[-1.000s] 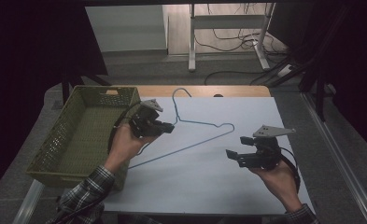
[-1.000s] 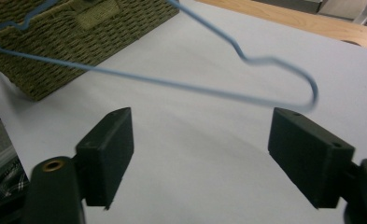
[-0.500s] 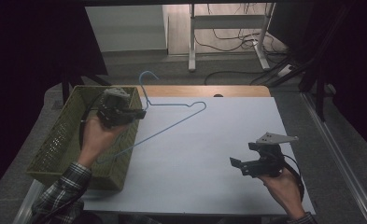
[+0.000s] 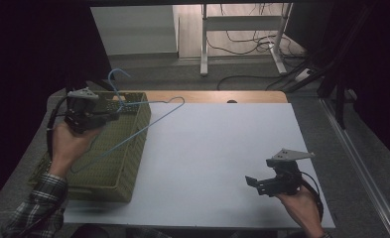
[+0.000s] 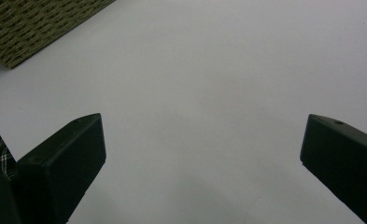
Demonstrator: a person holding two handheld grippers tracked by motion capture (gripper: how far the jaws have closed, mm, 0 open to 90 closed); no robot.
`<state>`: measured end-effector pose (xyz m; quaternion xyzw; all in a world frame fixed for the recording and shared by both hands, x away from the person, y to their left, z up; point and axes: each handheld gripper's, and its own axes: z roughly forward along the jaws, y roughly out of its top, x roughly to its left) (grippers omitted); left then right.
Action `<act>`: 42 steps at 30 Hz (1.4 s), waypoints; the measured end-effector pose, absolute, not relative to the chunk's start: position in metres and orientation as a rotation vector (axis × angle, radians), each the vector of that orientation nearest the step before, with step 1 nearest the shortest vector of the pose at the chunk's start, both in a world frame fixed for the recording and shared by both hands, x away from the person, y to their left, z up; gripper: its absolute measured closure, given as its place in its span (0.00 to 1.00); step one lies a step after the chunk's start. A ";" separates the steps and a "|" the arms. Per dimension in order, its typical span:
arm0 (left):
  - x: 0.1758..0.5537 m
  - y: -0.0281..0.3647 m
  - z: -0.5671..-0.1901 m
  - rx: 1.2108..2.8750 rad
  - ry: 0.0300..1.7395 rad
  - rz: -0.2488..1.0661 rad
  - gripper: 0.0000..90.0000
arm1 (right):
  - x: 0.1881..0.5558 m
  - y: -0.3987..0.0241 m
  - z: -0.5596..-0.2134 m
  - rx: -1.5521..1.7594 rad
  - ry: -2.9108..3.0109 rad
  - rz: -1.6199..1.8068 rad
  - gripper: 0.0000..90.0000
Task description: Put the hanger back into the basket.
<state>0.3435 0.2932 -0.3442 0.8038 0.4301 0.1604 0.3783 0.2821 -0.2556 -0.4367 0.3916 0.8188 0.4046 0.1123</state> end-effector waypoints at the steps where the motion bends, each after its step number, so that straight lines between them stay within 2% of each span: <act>1: 0.342 0.300 -0.344 2.046 1.111 0.422 0.97 | 0.282 -0.256 -0.437 1.152 2.401 1.188 0.00; 11: 0.332 0.357 -0.354 1.972 1.204 0.492 0.97 | 0.276 -0.267 -0.442 1.170 2.395 1.186 0.00; 21: 0.331 0.391 -0.368 1.936 1.265 0.559 0.97 | 0.275 -0.270 -0.445 1.165 2.382 1.198 0.00; 31: 0.341 0.401 -0.393 1.944 1.293 0.587 0.97 | 0.276 -0.271 -0.448 1.176 2.380 1.210 0.00; 42: 0.354 0.392 -0.428 1.980 1.310 0.561 0.97 | 0.278 -0.271 -0.452 1.183 2.395 1.186 0.00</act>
